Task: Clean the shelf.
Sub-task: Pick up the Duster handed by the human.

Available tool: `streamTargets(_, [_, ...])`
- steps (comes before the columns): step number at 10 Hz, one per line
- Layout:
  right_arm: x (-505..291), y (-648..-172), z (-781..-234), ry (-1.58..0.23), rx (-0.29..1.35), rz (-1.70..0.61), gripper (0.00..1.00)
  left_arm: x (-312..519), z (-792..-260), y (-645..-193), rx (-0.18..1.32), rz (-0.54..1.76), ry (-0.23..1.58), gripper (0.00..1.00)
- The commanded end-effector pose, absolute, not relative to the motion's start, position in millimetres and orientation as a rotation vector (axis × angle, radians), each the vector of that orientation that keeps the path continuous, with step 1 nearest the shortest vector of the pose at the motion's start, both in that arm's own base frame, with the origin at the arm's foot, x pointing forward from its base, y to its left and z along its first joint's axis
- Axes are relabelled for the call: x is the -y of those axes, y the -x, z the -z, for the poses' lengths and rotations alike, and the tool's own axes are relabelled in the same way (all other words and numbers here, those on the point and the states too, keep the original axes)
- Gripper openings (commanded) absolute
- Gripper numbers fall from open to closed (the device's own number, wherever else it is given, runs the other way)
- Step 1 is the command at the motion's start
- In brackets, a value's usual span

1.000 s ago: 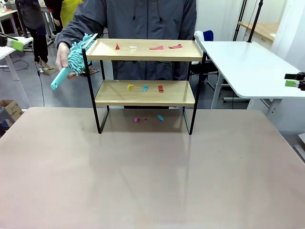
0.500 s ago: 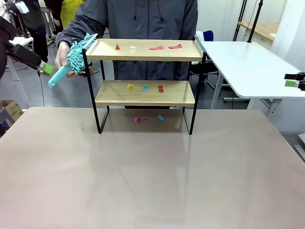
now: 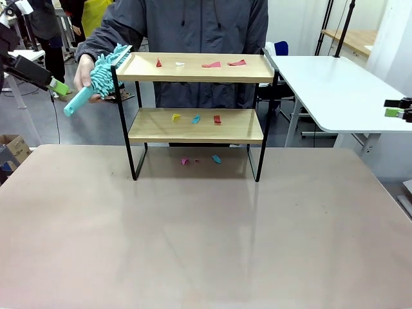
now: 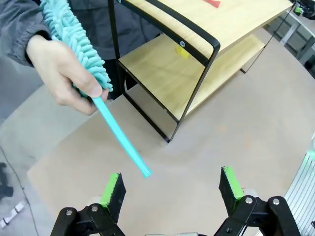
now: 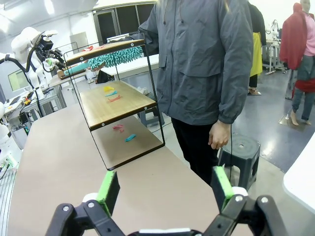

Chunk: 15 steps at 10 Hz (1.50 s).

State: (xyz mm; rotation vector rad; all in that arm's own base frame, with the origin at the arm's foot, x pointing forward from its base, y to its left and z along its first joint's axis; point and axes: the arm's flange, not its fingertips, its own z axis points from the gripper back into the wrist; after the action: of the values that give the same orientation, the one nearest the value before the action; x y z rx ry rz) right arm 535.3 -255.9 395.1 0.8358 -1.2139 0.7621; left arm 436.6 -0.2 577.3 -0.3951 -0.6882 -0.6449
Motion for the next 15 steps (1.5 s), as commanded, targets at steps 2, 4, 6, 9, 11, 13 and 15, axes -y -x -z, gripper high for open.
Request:
streamTargets(2, [254, -536, -397, -0.835, 1.211, -0.763, 1.0, 21, -570, -441, 0.686, 0.567, 0.267, 1.0])
streamTargets(4, [254, -536, -397, -0.835, 1.211, -0.763, 1.0, 31, -562, -454, 0.686, 0.508, 0.194, 1.0])
streamTargets(6, [254, -536, -397, -0.835, 1.211, -0.763, 1.0, 40, -552, -465, 0.67, 0.46, 0.121, 1.0])
streamTargets(9, [254, -536, -397, -0.835, 1.211, -0.763, 1.0, 43, -541, -478, 0.687, 0.427, 0.09, 1.0])
streamTargets(11, [254, -536, -397, -0.835, 1.211, -0.763, 1.0, 46, -536, -483, 0.682, 0.423, 0.077, 1.0])
streamTargets(13, [254, -536, -397, -0.835, 1.211, -0.763, 1.0, 45, -537, -486, 0.708, 0.398, 0.053, 1.0])
streamTargets(15, [254, -536, -397, -0.835, 1.211, -0.763, 1.0, 42, -538, -488, 0.698, 0.378, 0.036, 0.42])
